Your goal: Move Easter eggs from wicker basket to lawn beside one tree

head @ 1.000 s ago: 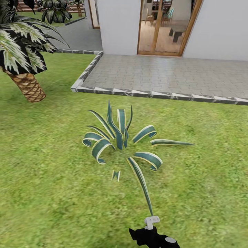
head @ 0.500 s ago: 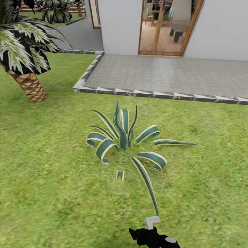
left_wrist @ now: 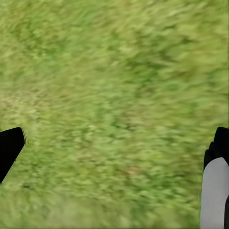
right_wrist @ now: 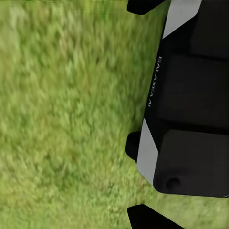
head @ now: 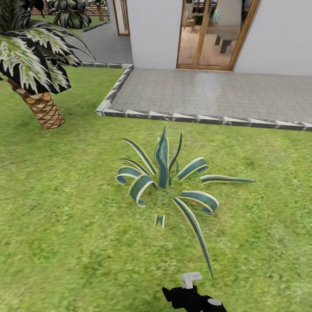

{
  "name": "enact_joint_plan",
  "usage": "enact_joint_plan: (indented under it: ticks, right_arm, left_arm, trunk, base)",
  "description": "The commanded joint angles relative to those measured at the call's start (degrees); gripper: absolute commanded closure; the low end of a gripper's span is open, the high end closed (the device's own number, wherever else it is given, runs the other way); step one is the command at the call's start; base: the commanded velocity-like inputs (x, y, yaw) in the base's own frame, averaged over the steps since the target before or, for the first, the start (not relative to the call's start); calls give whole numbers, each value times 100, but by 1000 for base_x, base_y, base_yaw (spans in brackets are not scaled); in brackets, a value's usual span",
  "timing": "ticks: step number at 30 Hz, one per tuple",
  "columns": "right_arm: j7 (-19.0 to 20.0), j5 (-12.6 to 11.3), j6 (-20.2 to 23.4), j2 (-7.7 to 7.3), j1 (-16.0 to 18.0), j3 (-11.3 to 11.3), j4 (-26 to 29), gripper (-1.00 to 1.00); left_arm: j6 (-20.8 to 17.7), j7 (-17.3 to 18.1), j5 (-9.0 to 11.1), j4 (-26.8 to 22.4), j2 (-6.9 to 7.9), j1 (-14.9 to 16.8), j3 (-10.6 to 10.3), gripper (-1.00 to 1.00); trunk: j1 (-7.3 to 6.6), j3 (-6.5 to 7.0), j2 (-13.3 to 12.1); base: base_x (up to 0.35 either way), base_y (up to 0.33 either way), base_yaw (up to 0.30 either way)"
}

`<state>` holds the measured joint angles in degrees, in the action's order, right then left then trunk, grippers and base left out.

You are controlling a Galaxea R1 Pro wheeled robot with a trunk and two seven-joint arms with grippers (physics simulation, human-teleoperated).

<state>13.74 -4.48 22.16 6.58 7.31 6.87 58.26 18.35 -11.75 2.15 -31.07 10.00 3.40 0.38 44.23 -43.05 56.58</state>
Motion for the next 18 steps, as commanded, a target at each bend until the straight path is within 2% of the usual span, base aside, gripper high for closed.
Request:
enact_joint_plan:
  ticks: [1, 18]
  right_arm:
    - [0, -46, 36, 1, 0, -5, 9, -100]
    - [-1, -45, 17, 1, 0, -10, 9, -100]
  left_arm:
    - [19, -11, 22, 5, 2, 3, -12, -100]
    - [19, -13, 22, 11, 2, 3, -12, -100]
  trunk:
    - [0, -4, 3]
    - [0, -4, 3]
  base:
    - [0, 283, 0]
    - [0, 284, 0]
